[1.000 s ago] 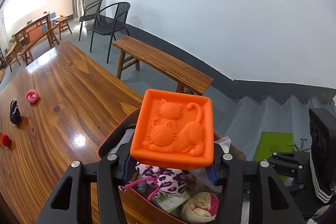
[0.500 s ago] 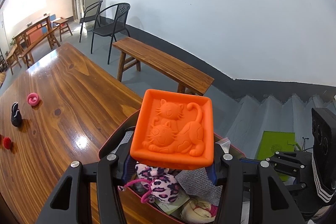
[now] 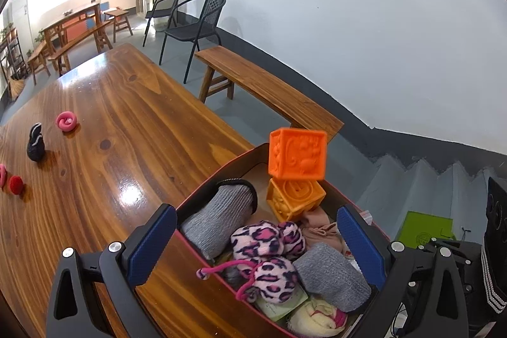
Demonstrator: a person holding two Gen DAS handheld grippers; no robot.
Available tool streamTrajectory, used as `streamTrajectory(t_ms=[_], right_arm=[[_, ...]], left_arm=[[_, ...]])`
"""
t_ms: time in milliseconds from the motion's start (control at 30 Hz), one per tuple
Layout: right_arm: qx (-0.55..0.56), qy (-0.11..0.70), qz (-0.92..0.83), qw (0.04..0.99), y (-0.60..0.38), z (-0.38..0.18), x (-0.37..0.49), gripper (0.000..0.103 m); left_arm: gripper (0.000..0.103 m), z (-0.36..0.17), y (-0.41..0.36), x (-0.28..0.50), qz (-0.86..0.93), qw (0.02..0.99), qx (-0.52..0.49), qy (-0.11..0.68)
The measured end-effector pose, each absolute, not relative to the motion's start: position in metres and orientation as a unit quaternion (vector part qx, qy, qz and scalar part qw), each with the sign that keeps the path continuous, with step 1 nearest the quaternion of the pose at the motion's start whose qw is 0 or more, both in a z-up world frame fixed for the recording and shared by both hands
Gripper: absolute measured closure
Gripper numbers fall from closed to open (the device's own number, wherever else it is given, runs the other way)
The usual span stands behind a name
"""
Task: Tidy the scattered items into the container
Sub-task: 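Open both grippers to drop the cube and sock into the box, then move both open grippers back over the table toward the remaining items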
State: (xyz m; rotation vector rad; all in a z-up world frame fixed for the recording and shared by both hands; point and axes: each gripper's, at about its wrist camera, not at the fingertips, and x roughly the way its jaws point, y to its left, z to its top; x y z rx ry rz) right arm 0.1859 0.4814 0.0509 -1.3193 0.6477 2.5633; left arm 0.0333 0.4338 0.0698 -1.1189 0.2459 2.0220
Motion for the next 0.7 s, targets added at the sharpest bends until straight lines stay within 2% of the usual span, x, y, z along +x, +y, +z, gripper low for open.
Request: streamTrajectory(t_ms=[300, 467, 700], right_arm=[[-0.418, 0.196, 0.881, 0.104, 0.494, 0.069, 0.161, 0.068], [-0.386, 0.216, 0.888, 0.123, 0.516, 0.088, 0.148, 0.068], [-0.401, 0.242, 0.876, 0.114, 0.511, 0.073, 0.139, 0.068]], left_arm=[[0.001, 0.072, 0.396, 0.026, 0.81, 0.372, -0.447, 0.079], [0.001, 0.074, 0.378, 0.024, 0.817, 0.359, -0.447, 0.068], [0.001, 0.073, 0.351, 0.014, 0.828, 0.326, -0.453, 0.05]])
